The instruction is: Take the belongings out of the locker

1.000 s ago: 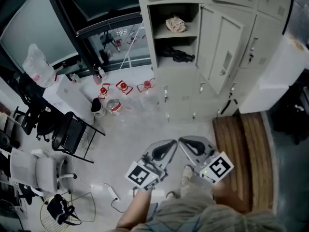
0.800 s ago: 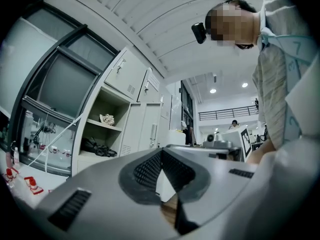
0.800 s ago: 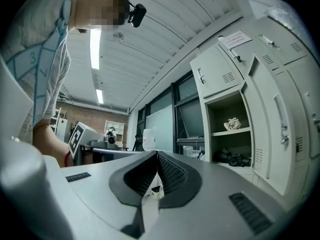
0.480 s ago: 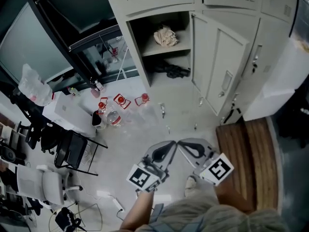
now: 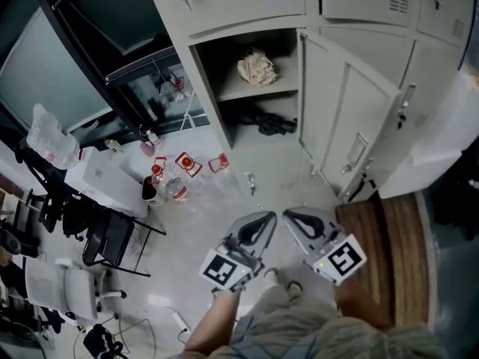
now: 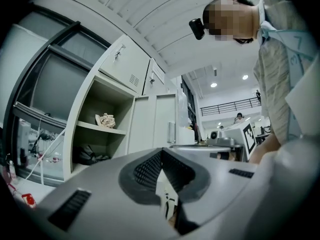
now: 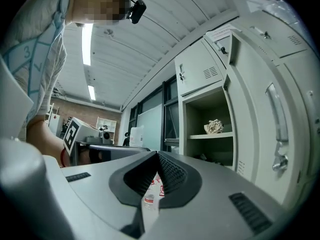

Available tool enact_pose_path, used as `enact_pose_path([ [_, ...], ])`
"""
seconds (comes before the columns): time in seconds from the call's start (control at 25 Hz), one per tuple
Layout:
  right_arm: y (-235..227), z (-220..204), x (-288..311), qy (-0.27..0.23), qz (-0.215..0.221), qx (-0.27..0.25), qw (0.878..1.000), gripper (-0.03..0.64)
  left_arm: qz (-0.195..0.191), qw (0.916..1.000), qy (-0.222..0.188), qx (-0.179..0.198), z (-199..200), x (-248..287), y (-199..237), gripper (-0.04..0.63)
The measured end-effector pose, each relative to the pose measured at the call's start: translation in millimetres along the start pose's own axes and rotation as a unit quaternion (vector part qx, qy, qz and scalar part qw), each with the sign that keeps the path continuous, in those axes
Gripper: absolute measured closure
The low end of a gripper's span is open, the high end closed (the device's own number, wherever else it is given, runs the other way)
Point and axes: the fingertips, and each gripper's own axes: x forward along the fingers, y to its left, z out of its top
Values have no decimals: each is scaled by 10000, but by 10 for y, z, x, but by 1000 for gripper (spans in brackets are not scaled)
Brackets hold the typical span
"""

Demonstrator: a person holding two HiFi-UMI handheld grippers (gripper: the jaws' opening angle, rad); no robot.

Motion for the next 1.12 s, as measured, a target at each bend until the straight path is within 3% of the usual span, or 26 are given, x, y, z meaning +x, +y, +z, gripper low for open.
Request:
enact_pose_path([
  [0.8,-1171,324,1415,183,-998,-468,9937,614,-169,9993,-111,328,508,734,1604,591],
  [1.12,-1597,762,1844,-165,-1445,-622,9874,612,346,9980,-154,506,740,934,2333,591],
])
